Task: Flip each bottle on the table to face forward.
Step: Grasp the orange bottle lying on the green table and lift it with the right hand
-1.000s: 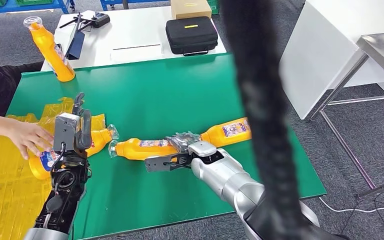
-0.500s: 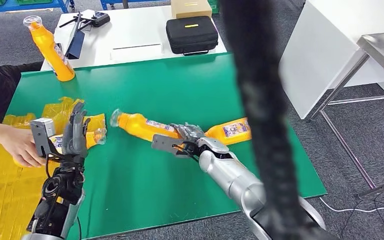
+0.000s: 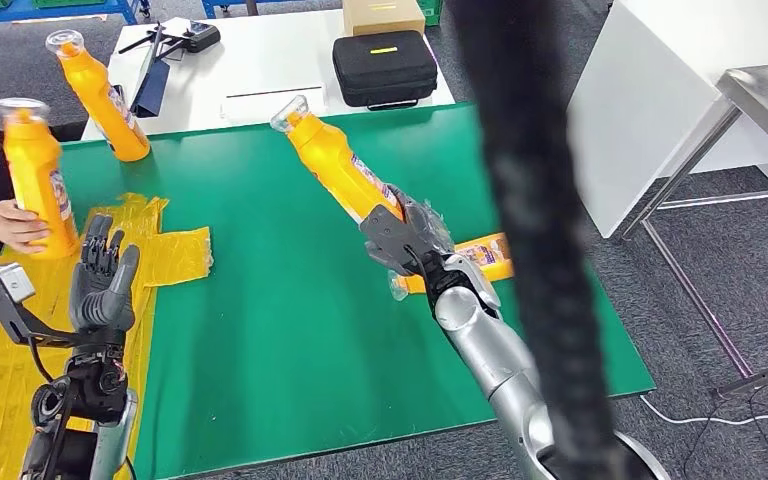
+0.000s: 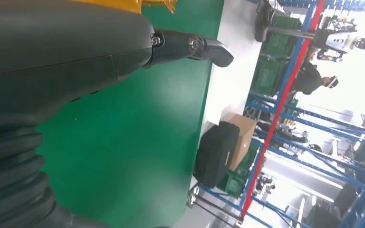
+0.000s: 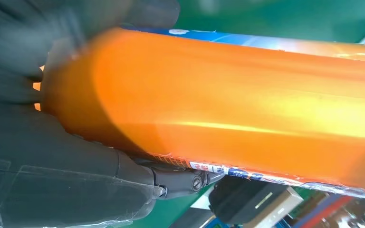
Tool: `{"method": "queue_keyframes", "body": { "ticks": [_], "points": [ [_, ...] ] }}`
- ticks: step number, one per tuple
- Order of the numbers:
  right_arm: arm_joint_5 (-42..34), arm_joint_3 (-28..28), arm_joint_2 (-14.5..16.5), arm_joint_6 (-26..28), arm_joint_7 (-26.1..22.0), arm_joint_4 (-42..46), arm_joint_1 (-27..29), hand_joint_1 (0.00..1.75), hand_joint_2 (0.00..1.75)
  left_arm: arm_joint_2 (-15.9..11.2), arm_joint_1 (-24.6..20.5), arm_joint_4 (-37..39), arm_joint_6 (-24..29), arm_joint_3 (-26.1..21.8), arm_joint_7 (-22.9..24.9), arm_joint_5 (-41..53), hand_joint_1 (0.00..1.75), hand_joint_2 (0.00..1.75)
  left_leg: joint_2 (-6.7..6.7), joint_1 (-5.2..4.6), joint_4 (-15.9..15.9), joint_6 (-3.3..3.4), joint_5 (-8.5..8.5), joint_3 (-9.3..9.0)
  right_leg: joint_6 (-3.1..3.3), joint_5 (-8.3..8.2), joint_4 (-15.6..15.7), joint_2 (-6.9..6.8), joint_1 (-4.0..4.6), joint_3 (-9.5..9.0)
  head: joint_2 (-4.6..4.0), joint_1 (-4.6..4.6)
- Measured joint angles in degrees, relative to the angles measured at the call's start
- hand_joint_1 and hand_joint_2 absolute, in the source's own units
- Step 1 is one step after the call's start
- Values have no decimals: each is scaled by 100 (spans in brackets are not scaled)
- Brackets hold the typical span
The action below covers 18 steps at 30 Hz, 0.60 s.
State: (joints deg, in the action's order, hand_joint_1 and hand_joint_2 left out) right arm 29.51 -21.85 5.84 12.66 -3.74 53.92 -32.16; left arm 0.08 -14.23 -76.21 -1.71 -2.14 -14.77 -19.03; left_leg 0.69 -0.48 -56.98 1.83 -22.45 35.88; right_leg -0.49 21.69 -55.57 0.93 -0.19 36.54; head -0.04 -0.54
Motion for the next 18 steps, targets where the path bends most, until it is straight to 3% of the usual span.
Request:
{"method": "queue_keyframes", "body": {
  "ticks": [7, 18],
  "points": [
    [57, 76, 76, -26, -49, 252, 75, 175, 175, 102, 13, -106, -488, -1, 163, -412, 0, 175, -4, 0, 0, 0, 1, 1, 0, -1, 0, 1, -1, 1, 0, 1],
    [493, -337, 959, -69, -37, -252, -337, 175, 175, 546, -191, -98, -778, 611, 549, -1112, 0, 175, -5, 1, 0, 0, 2, 4, 0, -1, -1, 1, 1, 5, 0, 1]
  ]
}}
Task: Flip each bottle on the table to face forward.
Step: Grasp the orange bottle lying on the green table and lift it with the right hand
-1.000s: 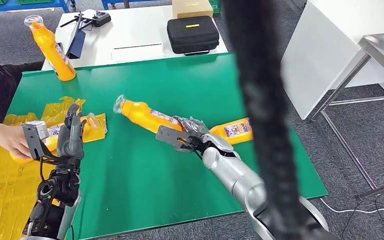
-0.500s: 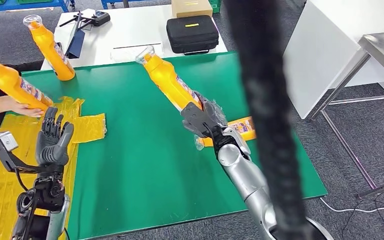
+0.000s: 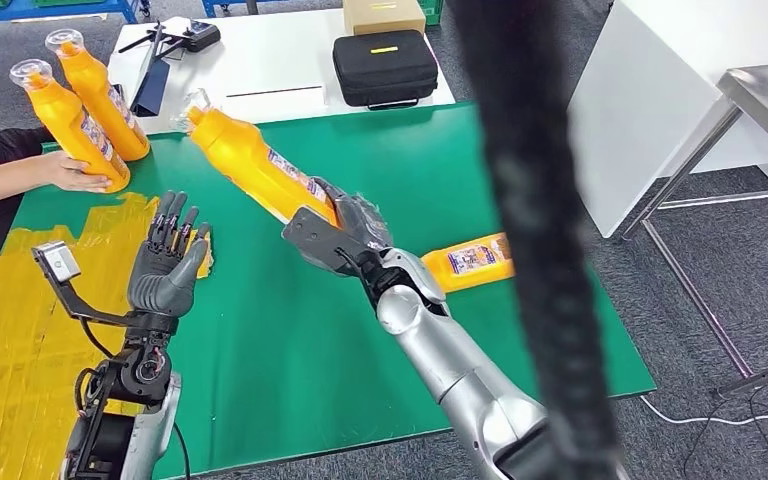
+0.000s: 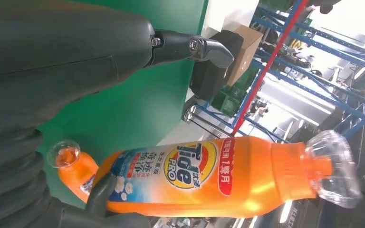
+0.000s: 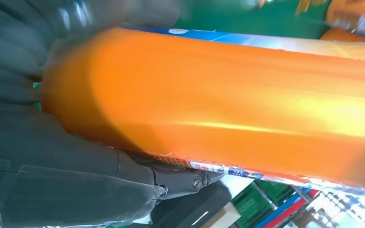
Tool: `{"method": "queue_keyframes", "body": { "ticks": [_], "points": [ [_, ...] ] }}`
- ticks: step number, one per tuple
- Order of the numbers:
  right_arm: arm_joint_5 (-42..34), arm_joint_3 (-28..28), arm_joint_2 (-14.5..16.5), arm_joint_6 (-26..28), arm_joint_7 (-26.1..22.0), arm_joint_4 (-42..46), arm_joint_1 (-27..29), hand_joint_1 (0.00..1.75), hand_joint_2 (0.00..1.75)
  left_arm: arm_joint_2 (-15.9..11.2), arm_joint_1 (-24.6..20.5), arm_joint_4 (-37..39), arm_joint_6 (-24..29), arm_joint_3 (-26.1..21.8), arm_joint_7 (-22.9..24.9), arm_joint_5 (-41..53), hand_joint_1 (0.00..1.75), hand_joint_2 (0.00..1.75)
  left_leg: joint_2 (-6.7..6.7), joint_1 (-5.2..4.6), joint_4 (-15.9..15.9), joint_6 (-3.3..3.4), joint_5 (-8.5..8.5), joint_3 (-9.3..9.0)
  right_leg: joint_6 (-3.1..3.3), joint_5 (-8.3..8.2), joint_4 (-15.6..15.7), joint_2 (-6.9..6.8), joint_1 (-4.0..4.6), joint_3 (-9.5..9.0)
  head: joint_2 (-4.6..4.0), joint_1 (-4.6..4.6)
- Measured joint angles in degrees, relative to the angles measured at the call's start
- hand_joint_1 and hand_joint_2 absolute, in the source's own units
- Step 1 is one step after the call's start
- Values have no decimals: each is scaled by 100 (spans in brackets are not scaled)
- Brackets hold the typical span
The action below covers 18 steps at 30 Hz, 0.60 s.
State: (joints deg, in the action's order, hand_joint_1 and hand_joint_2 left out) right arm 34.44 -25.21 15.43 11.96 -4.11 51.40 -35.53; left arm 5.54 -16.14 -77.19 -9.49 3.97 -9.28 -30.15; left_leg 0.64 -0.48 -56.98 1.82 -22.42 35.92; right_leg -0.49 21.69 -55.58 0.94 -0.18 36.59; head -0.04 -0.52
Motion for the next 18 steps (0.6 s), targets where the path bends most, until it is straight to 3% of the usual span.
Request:
{"method": "queue_keyframes", "body": {
  "ticks": [9, 18],
  "points": [
    [18, -393, 346, -136, 13, -430, -178, 175, 175, 87, -93, 143, -485, 124, 287, -882, 0, 175, 1, -1, 0, 0, 0, 2, 0, 0, 0, 0, -1, 2, 0, 1],
    [-76, -804, 469, -135, 349, -819, -340, 175, 175, 150, -233, 246, -277, 128, 266, -639, 0, 175, -1, -1, 0, 0, 1, 3, 0, 0, 0, 0, -1, 2, 0, 0]
  ]
}}
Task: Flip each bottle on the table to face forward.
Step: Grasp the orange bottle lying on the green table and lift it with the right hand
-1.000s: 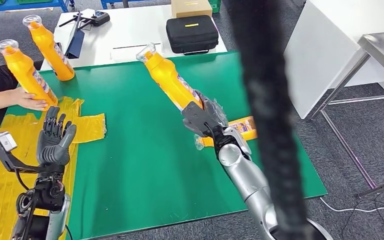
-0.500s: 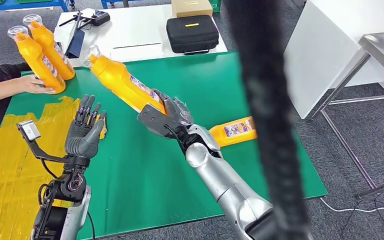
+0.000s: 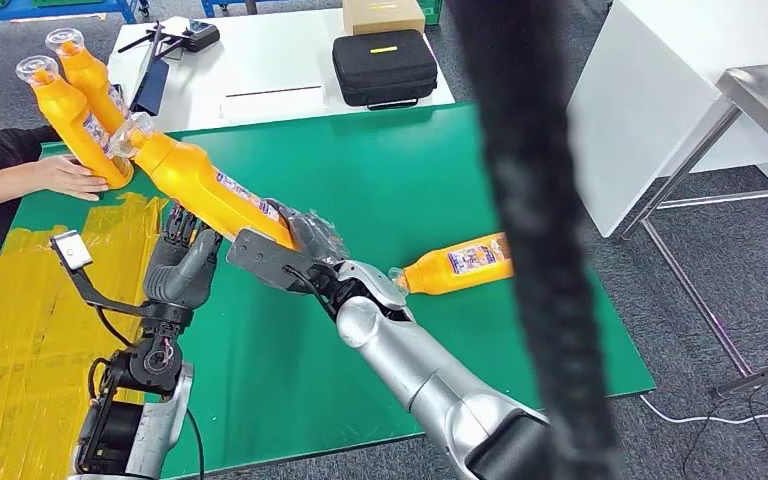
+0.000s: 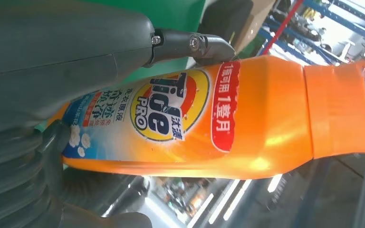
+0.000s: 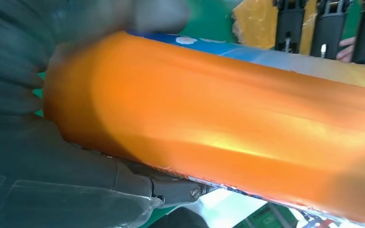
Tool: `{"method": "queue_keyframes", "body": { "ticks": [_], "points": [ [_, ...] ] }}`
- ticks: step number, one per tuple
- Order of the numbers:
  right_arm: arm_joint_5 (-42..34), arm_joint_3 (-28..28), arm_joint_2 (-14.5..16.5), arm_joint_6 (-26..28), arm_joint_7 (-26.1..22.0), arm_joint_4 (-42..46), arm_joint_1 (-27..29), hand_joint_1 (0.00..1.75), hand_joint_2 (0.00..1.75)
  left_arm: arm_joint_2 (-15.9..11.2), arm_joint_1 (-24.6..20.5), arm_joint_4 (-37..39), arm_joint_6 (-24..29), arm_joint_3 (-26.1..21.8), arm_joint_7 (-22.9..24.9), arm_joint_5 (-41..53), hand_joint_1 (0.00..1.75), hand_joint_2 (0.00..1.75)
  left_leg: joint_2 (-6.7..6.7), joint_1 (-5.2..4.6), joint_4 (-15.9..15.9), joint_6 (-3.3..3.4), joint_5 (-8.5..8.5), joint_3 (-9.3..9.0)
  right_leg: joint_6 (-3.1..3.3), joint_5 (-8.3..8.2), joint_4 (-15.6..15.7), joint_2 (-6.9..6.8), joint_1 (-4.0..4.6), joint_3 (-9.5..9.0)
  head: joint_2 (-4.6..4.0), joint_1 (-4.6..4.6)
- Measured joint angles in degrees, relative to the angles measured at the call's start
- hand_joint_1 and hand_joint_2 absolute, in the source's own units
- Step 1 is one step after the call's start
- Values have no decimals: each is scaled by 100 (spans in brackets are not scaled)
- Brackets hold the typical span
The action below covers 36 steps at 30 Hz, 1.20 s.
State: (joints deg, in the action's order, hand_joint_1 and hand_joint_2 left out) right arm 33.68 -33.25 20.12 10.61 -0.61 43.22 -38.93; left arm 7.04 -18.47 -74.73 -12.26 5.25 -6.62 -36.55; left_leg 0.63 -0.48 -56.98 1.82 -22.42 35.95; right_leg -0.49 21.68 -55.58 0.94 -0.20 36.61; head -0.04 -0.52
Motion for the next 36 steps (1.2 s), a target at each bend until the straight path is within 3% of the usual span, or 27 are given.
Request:
{"method": "queue_keyframes", "body": {
  "ticks": [17, 23, 30, 31, 34, 35, 36],
  "points": [
    [-380, -1602, 5, -71, 857, -58, -116, 175, 175, 3, 33, 0, 387, -132, -154, 576, 0, 175, -5, 0, 0, -1, 1, 6, 0, 0, 0, 3, 1, 9, 0, 0],
    [-327, -2398, 5, -109, 1299, -33, -176, 175, 175, 2, 220, -18, 516, -248, -207, 722, 0, 175, -8, 0, 0, -1, 0, 8, 1, 0, 0, 5, 1, 14, 0, -1],
    [-266, -2931, -18, -164, 1446, -29, -264, 175, 175, 2, 399, -68, 507, -350, -220, 738, 5, 175, -8, 0, 0, -2, 0, 10, 1, 1, 0, 5, 1, 18, 0, 0],
    [-266, -2966, -25, -176, 1452, -29, -279, 175, 175, 2, 417, -74, 504, -356, -221, 726, 22, 175, -8, 0, 0, -2, 0, 10, 1, 0, 0, 5, 1, 18, 0, -1],
    [-267, -3038, -42, -202, 1459, -29, -305, 175, 175, 2, 463, -96, 498, -370, -221, 697, 149, 175, -8, 0, 0, -2, 1, 10, 1, 0, 0, 5, 0, 18, 0, 0],
    [-270, -3051, -44, -205, 1460, -29, -309, 175, 175, 2, 471, -102, 492, -375, -221, 685, 175, 175, -8, 0, 0, -2, 1, 10, 1, 0, 0, 5, 1, 18, 0, 0],
    [-275, -3060, -45, -207, 1462, -29, -312, 175, 175, 2, 476, -108, 481, -380, -221, 672, 175, 175, -8, 0, 0, -2, 1, 10, 1, 0, 0, 5, 1, 18, 0, 0]
  ]
}}
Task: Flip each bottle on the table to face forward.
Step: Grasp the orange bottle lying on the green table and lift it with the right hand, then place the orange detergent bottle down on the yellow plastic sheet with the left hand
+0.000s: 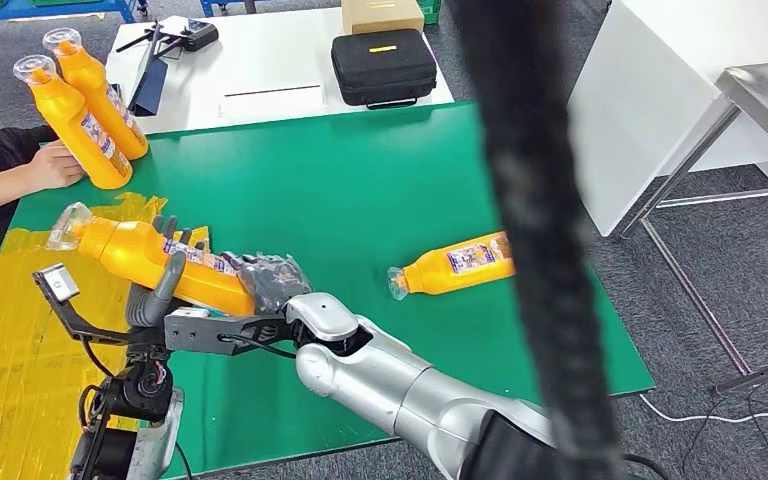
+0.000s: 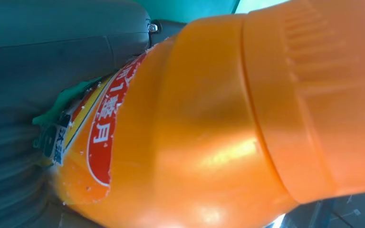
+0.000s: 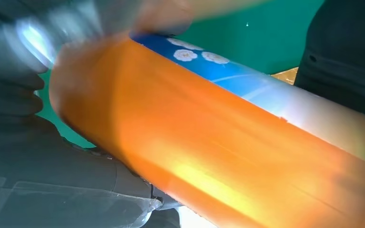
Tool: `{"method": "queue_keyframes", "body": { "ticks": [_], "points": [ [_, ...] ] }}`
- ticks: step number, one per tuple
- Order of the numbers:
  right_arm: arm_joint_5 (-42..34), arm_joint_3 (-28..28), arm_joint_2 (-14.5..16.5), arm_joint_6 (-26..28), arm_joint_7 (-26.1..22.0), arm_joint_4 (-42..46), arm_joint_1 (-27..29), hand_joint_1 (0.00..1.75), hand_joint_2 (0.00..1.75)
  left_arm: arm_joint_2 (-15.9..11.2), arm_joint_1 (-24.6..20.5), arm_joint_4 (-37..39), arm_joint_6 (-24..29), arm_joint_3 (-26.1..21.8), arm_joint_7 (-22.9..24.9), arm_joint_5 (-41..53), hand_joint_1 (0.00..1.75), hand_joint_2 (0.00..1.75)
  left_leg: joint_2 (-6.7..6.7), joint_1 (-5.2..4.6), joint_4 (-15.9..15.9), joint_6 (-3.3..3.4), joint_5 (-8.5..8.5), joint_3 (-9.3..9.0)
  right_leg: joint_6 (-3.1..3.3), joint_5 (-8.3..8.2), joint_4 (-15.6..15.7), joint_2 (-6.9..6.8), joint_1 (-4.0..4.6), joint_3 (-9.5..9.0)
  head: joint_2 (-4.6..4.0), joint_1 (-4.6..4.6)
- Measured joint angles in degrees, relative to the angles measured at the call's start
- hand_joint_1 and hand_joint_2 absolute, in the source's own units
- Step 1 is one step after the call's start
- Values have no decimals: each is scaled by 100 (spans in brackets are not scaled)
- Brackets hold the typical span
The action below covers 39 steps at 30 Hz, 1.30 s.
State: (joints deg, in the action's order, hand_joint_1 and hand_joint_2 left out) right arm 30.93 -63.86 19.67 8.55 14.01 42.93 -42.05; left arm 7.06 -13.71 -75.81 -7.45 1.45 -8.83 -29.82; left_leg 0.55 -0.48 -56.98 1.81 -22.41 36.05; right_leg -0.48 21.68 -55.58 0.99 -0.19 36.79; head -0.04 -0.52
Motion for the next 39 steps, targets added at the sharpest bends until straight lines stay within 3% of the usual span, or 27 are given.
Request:
{"method": "queue_keyframes", "body": {
  "ticks": [12, 13, 15, 16, 17, 19, 26, 30, 34, 36, 38, 39],
  "points": [
    [-68, -12, -10, 0, -27, -78, -21, 175, 175, 10, 25, -4, -95, -64, -18, -111, 175, 175, -1, 0, 0, 0, 0, 0, 0, 0, 0, 1, 0, 2, 0, 0],
    [-65, -12, -9, 0, -33, -85, -22, 164, 175, 11, 25, -4, -95, -65, -21, -117, 175, 175, -1, 0, 0, 0, 0, 0, 0, 0, 0, 1, 0, 2, 0, -1],
    [-61, -12, -8, 0, -44, -96, -25, 76, 175, 11, 25, -4, -95, -66, -28, -124, 175, 175, -1, 0, 0, 0, 0, 0, 0, 0, 0, 1, 0, 2, 0, 0],
    [-59, -12, -8, 0, -53, -101, -26, 33, 131, 11, 23, -4, -95, -66, -32, -125, 175, 175, -1, 0, 0, 0, 0, 0, 0, 0, 0, 1, 0, 2, 0, -1],
    [-62, -11, -8, -2, -78, -110, -26, 0, 87, 12, 20, -5, -97, -66, -34, -125, 175, 175, -1, 0, 0, 0, 0, 0, 0, 0, 0, 1, 0, 2, 0, 0],
    [-98, 8, -11, -19, -185, -144, -21, 0, 0, 11, 4, -18, -100, -69, -37, -121, 175, 175, -1, 0, 0, 0, 0, 0, 0, 0, 0, 0, 0, 2, 0, 0],
    [-250, 333, -31, 58, -749, -288, 11, 0, 0, -2, -81, -94, -50, -85, -129, 21, 175, 175, 0, 0, 0, 0, 0, 0, 0, 0, 0, 0, 0, 1, 0, 1],
    [-284, 1154, -236, 269, -1549, 82, 312, 0, 0, -84, -168, -272, 484, -132, -586, 823, 175, 175, 7, 0, 0, 0, 1, 3, 0, -1, 0, -4, 0, 0, 0, 1],
    [-163, 2240, -642, -33, -1917, 968, 676, 0, 0, -218, -252, -422, 1215, -297, -895, 2003, 175, 175, 9, -1, -1, 1, 1, 5, -1, -1, 0, -5, -2, -1, 0, 1],
    [-181, 2701, -838, -186, -2131, 1420, 848, 0, 87, -322, -292, -433, 1754, -338, -923, 2901, 175, 175, 12, -1, -2, 1, 1, 5, -2, -1, 0, -5, -2, 0, 0, 1],
    [-351, 3090, -1082, -431, -2443, 1914, 1022, 0, 175, -463, -384, -337, 2616, -328, -887, 4347, 175, 175, 17, -2, -3, 2, 1, 6, -2, -2, 1, -7, -3, 0, 0, 2],
    [-461, 3254, -1212, -589, -2577, 2137, 1084, 0, 175, -546, -467, -233, 3039, -315, -837, 5088, 175, 175, 20, -2, -3, 2, 1, 6, -3, -3, 1, -7, -3, 0, 0, 1]
  ]
}}
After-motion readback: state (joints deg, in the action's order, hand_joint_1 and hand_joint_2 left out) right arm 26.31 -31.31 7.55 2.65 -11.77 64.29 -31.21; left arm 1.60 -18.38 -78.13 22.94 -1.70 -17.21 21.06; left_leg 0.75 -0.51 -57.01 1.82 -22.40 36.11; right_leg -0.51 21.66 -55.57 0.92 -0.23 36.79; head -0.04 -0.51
